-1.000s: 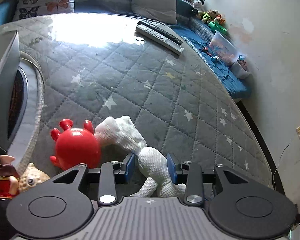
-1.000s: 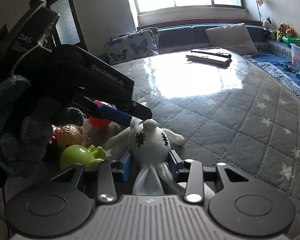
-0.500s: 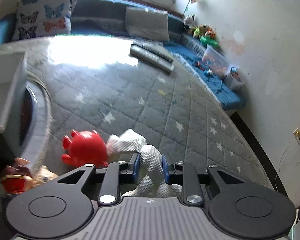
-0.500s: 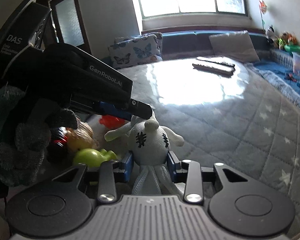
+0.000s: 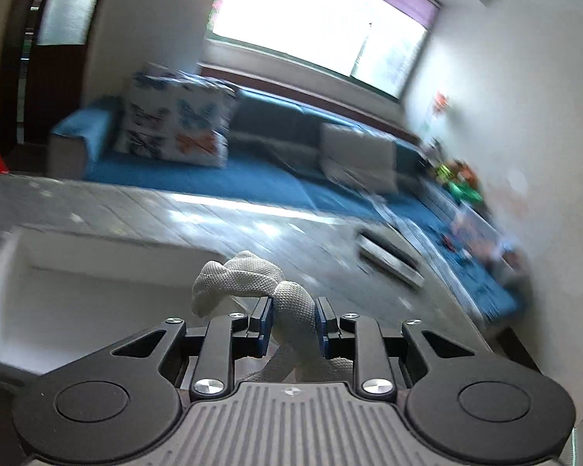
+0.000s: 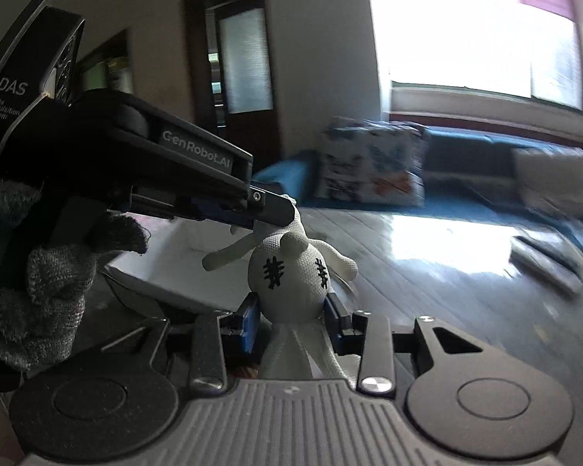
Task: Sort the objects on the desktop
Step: 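Carry the bunny with the right gripper into the white box and release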
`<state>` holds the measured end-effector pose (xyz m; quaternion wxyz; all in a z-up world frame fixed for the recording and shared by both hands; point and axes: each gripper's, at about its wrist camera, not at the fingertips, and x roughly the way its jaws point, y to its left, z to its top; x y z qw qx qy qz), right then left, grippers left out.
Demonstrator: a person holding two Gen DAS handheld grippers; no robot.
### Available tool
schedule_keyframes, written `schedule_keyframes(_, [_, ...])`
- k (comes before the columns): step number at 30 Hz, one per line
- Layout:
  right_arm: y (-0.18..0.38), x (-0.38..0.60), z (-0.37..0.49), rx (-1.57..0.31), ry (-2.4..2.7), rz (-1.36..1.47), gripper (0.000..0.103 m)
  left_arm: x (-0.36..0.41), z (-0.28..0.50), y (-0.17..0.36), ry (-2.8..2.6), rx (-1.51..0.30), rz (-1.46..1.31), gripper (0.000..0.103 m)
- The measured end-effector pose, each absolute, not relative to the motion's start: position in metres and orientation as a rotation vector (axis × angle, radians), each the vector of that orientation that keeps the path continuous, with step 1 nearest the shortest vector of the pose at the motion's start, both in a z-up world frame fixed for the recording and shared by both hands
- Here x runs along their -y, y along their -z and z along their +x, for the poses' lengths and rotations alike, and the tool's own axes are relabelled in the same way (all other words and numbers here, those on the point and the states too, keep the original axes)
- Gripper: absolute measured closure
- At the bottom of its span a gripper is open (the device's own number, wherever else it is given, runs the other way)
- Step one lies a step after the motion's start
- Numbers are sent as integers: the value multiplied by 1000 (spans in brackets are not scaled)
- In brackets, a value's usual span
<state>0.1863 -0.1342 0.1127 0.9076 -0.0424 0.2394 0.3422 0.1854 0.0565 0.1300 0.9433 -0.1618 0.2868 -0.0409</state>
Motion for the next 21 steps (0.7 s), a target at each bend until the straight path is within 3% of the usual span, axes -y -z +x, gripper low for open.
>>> schedule_keyframes(11, [-110,13,273,-573,-885,-219,68,-172,246,-102,-99,-611,-476,77])
schedule_keyframes(21, [-63,-34,314,-711,-890,-316,68,-213,283,-45,-128,-701,-551,77])
